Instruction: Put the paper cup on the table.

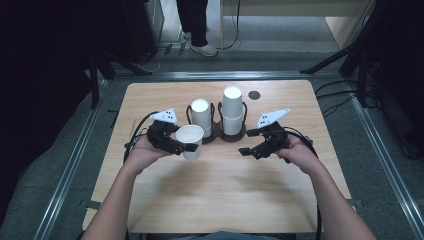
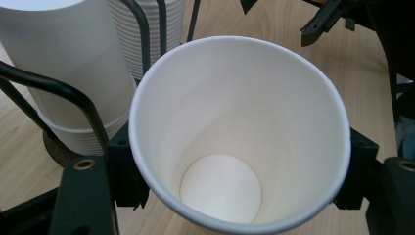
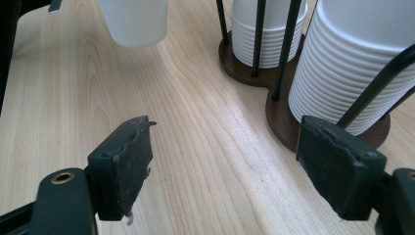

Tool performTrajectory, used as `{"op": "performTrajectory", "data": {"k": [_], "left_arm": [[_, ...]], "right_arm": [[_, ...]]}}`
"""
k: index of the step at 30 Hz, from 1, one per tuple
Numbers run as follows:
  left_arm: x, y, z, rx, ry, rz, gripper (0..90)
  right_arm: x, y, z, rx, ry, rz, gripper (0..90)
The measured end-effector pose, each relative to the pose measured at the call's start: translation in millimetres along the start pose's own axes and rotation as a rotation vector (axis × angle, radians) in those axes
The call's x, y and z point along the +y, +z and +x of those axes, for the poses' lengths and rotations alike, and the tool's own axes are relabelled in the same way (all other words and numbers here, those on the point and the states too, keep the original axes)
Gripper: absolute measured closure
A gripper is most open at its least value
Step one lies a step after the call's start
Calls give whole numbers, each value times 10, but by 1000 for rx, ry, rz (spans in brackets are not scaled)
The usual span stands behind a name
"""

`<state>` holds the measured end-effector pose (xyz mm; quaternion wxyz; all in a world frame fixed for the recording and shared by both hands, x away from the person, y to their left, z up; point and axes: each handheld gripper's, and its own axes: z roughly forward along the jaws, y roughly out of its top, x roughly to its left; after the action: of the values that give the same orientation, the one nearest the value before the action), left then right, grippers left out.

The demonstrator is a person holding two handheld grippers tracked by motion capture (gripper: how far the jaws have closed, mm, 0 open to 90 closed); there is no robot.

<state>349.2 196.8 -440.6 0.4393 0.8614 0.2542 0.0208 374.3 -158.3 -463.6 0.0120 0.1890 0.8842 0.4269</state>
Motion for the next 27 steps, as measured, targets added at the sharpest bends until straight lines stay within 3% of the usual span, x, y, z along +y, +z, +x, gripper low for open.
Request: {"op": "performTrajectory", "data": {"k": [9, 18, 27], "left_arm": [[-67, -125, 133, 49, -24, 5, 271], [-132, -215, 245, 84, -42, 20, 269], [-196, -289, 425, 128, -82, 13, 266]], "right_arm": [[-14, 27, -15, -4, -1, 9, 216], [-3, 47, -15, -35, -22, -19, 216], [-23, 89, -12, -32, -17, -14, 217]]}}
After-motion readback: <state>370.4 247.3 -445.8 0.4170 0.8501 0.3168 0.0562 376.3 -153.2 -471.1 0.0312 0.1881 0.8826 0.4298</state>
